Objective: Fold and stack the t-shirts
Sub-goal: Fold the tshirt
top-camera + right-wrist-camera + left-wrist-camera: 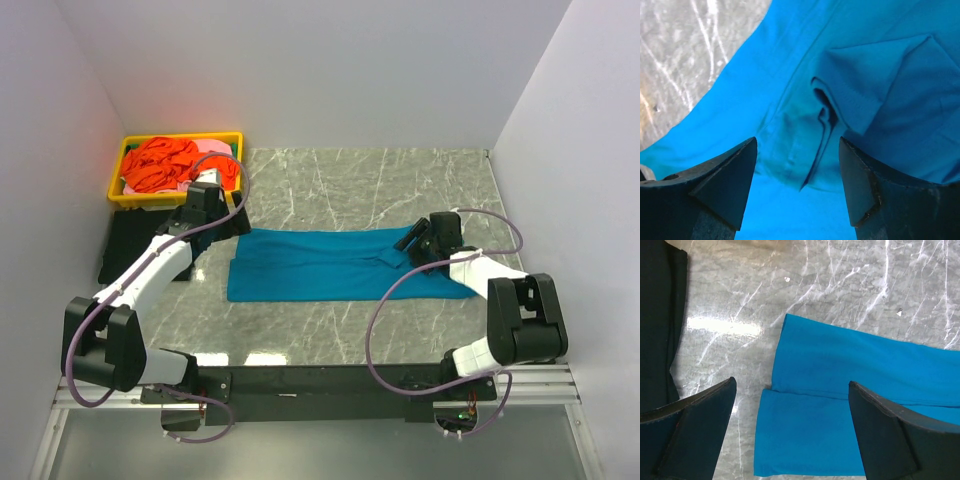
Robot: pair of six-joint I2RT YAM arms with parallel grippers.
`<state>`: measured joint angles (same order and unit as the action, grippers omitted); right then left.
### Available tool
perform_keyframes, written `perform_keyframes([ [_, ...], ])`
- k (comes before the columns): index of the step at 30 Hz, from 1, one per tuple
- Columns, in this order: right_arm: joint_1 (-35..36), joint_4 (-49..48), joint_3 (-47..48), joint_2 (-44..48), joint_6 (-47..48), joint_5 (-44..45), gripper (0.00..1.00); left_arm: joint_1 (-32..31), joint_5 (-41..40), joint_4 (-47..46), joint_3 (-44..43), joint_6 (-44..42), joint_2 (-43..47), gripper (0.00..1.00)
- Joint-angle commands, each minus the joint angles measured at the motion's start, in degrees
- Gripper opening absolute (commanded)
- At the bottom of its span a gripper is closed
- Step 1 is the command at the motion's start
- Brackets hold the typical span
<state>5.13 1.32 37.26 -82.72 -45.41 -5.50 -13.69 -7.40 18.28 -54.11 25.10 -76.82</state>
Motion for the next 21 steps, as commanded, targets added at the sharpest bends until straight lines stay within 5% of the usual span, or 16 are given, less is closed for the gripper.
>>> perform_keyframes([
  [1, 0.15, -2.90, 1.24, -1.39, -1.18, 2.07, 0.73, -0.19, -0.34, -1.50, -0.39, -1.02, 1.06, 0.99],
  [21, 2.51, -4.75, 10.90, -8.86, -1.09, -3.28, 0.72, -0.19, 0.19, -1.06, -0.39, -0.58, 0.70, 1.00],
])
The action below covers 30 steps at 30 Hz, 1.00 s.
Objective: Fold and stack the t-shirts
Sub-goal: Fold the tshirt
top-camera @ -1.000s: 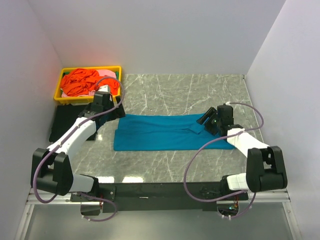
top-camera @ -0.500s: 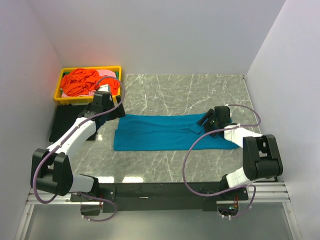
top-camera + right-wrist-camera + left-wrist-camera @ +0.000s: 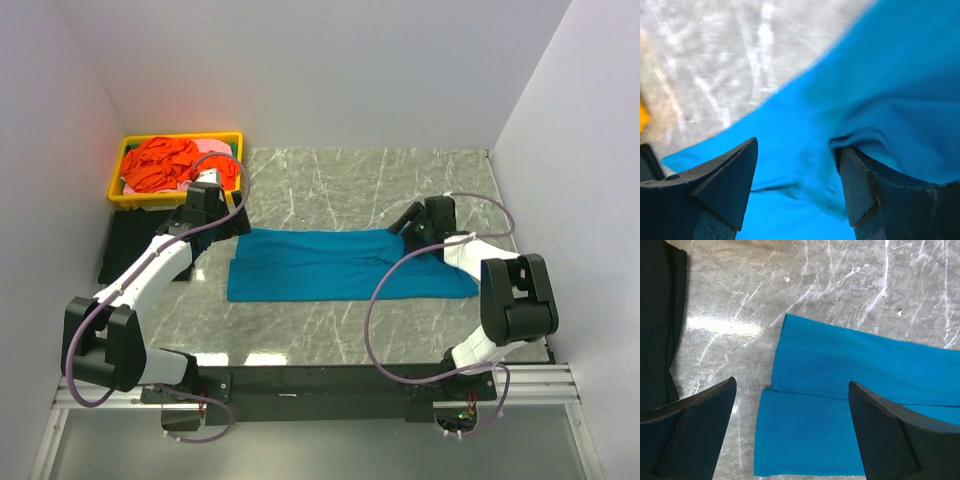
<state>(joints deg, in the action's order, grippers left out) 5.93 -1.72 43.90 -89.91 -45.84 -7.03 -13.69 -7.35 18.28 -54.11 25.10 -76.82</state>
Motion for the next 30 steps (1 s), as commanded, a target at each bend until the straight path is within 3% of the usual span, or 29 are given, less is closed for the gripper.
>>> perform_keyframes([
  [1, 2.06, -1.89, 6.00, -2.20, -0.65, -2.28, 0.72, -0.19, 0.06, -1.06, -0.47, -0.67, 0.70, 0.99],
  [7, 4.70, 1.01, 14.62, -6.94, 1.72, -3.09, 0.72, -0.19, -0.29, -0.97, -0.30, -0.84, 0.88, 1.00],
  [12, 4.70, 5.49, 15.43, -4.32, 5.49, 1.49, 0.72, -0.19, -0.99, -0.79, -0.21, -0.76, 1.23, 1.00],
  [23, 4.35, 9.71, 5.24, 4.99, 10.51, 6.94, 0.70, -0.19, -0.38, -0.71, -0.12, -0.49, 1.67, 0.99],
  [30, -3.55, 8.23, -5.03, 11.15, 11.92, 5.54, 0.66, -0.19, 0.06, -0.71, -0.12, -0.58, 1.85, 1.00],
])
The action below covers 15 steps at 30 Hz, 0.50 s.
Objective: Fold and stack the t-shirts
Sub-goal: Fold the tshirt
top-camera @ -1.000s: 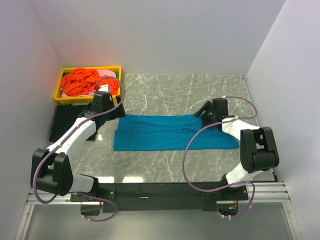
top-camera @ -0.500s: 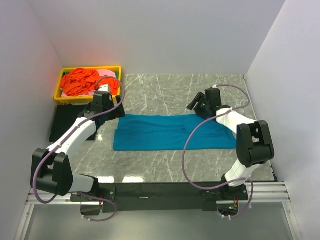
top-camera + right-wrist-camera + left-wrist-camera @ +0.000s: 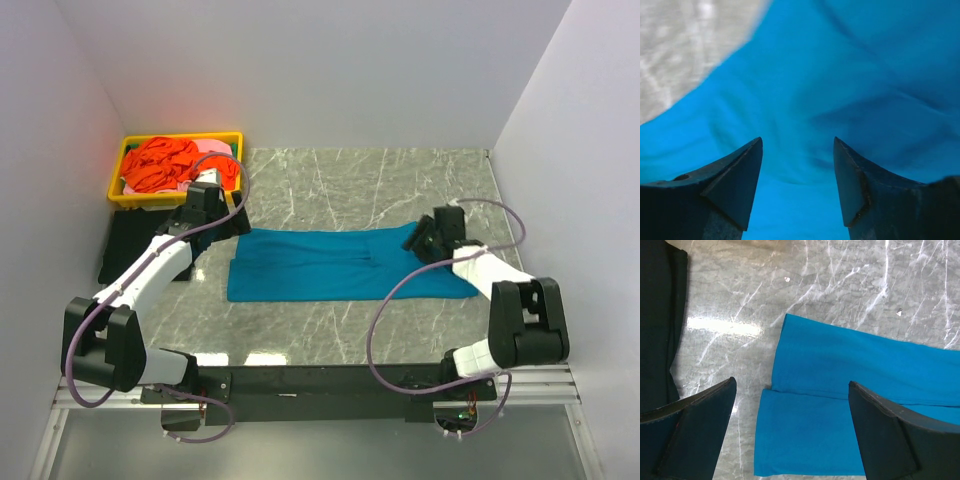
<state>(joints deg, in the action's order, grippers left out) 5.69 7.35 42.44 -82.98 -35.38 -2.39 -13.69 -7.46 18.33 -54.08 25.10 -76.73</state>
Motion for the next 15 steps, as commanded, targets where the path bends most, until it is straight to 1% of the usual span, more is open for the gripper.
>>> perform_keyframes([
  [1, -5.41, -1.55, -4.46, 6.06, 1.36, -1.36, 0.65, -0.19, 0.43, -0.84, -0.06, -0.49, 1.76, 1.00],
  [3, -5.43, -2.35, -5.17, 7.65, 2.23, -1.91, 0.64, -0.19, 1.83, -1.28, 0.12, -0.67, 1.50, 0.99],
  [7, -5.43, 0.81, -3.59, 9.23, 3.29, 0.10, 0.64, -0.54, 5.87, -1.89, -0.05, -0.23, -0.70, 1.00],
  [9, -5.43, 2.48, -3.50, 10.11, 2.60, 1.42, 0.64, -1.94, 6.94, -1.37, -1.54, -0.14, -3.32, 1.00],
  [11, -5.43, 3.54, -4.02, 11.69, 1.72, 1.86, 0.63, -3.96, 6.94, 0.12, -5.14, -0.14, -5.79, 0.99],
  [13, -5.43, 4.16, -5.87, 13.27, -0.21, 2.13, 0.60, -5.55, 6.85, 2.67, -8.48, -0.41, -10.62, 0.95],
  [14, -5.43, 4.16, -6.66, 13.72, -0.57, 2.13, 0.59, -6.77, 6.59, 3.72, -12.15, -0.14, -12.46, 0.92],
  [15, -5.52, 4.16, -7.97, 14.07, -1.44, 2.30, 0.57, -7.31, 6.59, 4.43, -13.84, -0.05, -16.13, 0.87],
])
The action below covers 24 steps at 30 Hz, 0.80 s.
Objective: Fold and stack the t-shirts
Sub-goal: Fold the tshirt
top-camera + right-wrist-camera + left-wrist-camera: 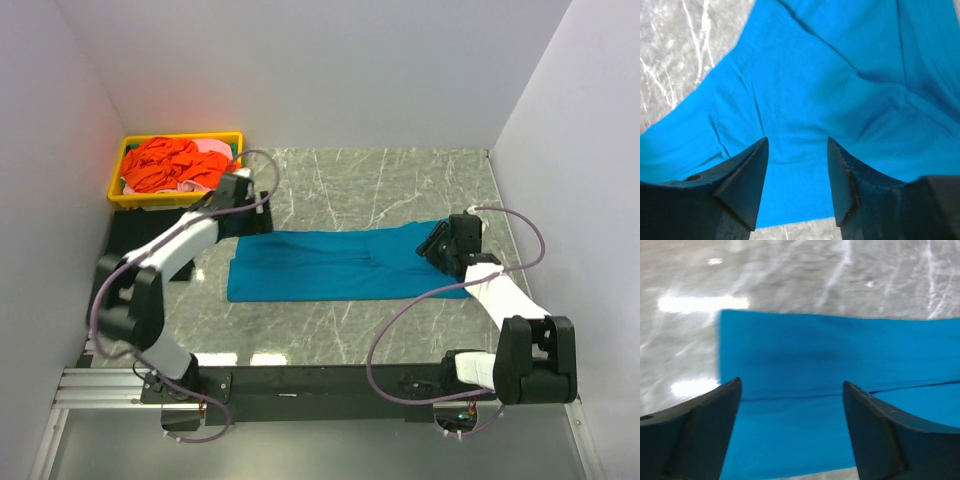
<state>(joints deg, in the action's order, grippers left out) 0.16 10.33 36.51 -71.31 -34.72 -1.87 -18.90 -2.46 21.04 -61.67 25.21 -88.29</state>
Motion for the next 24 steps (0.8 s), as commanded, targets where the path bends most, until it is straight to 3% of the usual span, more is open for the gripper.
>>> perform_keyframes([
  [1, 0.10, 1.19, -2.67, 2.84, -2.54, 1.69, 0.56, -2.55, 1.58, 2.94, -9.40, -0.34, -6.35, 0.84],
  [4, 0.10, 0.66, -4.52, 2.49, -3.51, 0.47, 0.52, -4.22, 0.79, 4.09, -13.03, -0.69, -12.59, 0.71],
  [10, 0.10, -0.48, -5.05, -1.10, -3.78, -0.07, 0.47, -4.92, -1.05, 6.56, -17.26, 0.45, -20.34, 0.60],
  [20, -3.06, 3.64, 7.33, -16.21, 2.54, -0.15, 0.45, -4.92, -1.06, 11.04, -5.67, 8.35, -17.28, 0.59],
  [24, -2.63, 5.48, 18.90, -25.09, 5.80, -7.16, 0.45, -4.92, 6.74, 6.66, 4.08, 12.75, -11.65, 0.60],
])
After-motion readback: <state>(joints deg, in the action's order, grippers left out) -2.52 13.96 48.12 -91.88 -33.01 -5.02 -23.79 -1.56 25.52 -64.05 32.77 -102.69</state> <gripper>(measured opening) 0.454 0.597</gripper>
